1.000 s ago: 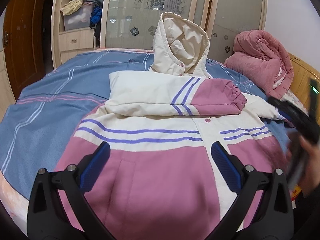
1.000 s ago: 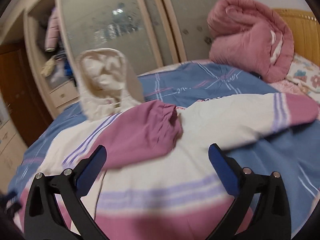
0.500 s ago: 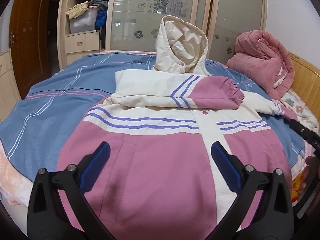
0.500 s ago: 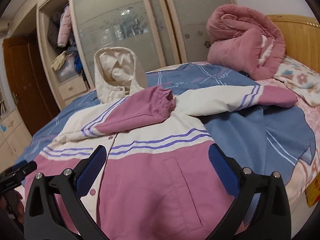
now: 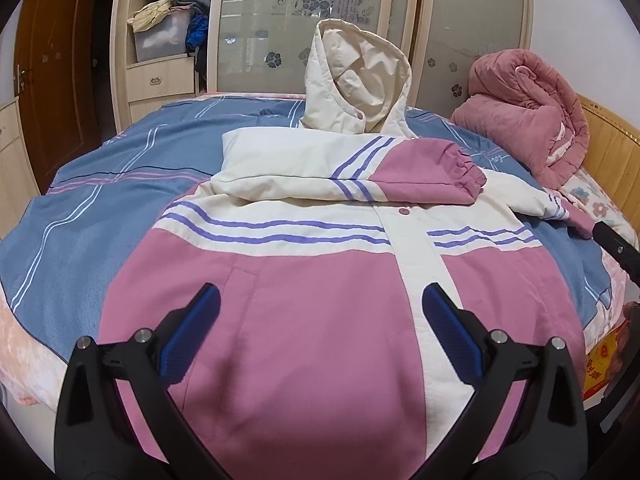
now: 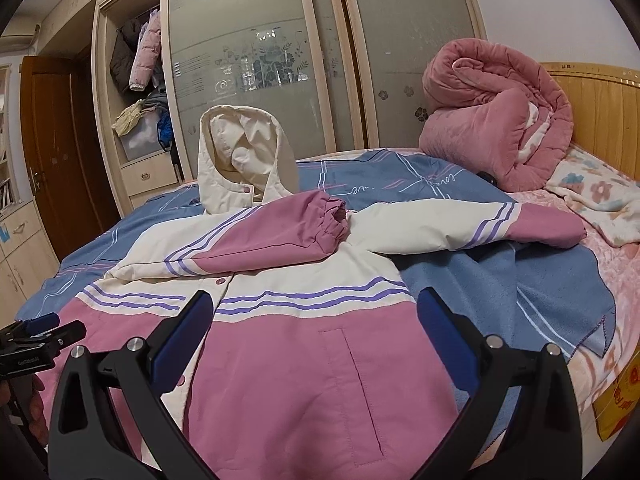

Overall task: Fold large clothes
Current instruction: 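Withdraw the right tool from the folded sleeve toward the other sleeve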

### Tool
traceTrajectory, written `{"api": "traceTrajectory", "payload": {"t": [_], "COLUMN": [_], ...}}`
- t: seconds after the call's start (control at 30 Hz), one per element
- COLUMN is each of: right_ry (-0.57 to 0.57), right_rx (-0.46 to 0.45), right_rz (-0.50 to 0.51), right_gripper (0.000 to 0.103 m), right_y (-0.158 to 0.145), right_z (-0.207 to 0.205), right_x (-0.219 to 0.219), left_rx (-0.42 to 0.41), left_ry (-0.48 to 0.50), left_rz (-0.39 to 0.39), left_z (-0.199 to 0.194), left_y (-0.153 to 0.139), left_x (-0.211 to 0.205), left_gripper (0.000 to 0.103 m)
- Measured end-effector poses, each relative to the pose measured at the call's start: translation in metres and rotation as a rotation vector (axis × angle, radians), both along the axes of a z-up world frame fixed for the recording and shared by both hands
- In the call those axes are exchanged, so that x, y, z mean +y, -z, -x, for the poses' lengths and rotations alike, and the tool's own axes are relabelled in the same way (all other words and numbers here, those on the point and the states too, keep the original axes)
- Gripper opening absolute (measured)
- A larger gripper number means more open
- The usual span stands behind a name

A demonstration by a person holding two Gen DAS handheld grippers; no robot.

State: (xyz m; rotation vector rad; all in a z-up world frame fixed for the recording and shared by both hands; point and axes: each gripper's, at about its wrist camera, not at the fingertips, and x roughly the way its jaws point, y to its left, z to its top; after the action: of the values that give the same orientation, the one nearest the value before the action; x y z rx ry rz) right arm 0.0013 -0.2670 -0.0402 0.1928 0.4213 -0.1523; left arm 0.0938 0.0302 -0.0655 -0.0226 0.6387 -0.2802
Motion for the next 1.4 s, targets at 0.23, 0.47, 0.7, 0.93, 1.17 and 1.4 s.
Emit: {"api": "traceTrajectory", "payload": {"t": [0.23,0.47,0.7,0.93,1.17,1.4], "right_ry": [0.001,-0.003,-0.003,0.006,0.016,0.037], "right_rx": [0.014,0.033,0.041,0.048,0.049,0.045], "right_rz": [0.006,0.019,0.033,0.033,0.034,0.016], "right_gripper": [0.102,0.102,0.102,0.102,0.102,0.102], "right_y": [0.001,0.004,0.005,0.006,0.006,0.006], "right_z": [-0.003,-0.009,-0.010,-0.010,-0.008,-0.004], "right_x": [0.003,0.007,0.009,0.006,0.001,-0.014], "left_rx": [-0.032,-0.045,-0.050,-0.050,-0.044,-0.033], "left_ry": [-0.016,-0.032,-0.036,-0.038,-0.032,-0.026], "left_rz": [0.014,0.026,0.031,0.037,0.032,0.023], "left_z": [0.005,0.007,0.008,0.008,0.008,0.007], "left_y": [-0.007,-0.011,-0.012,-0.013,-0.013,-0.010], "left_x": [0.010,0.018,0.021,0.022,0.019,0.015], "left_gripper": [0.101,0.101,0.101,0.101,0.101,0.101]}}
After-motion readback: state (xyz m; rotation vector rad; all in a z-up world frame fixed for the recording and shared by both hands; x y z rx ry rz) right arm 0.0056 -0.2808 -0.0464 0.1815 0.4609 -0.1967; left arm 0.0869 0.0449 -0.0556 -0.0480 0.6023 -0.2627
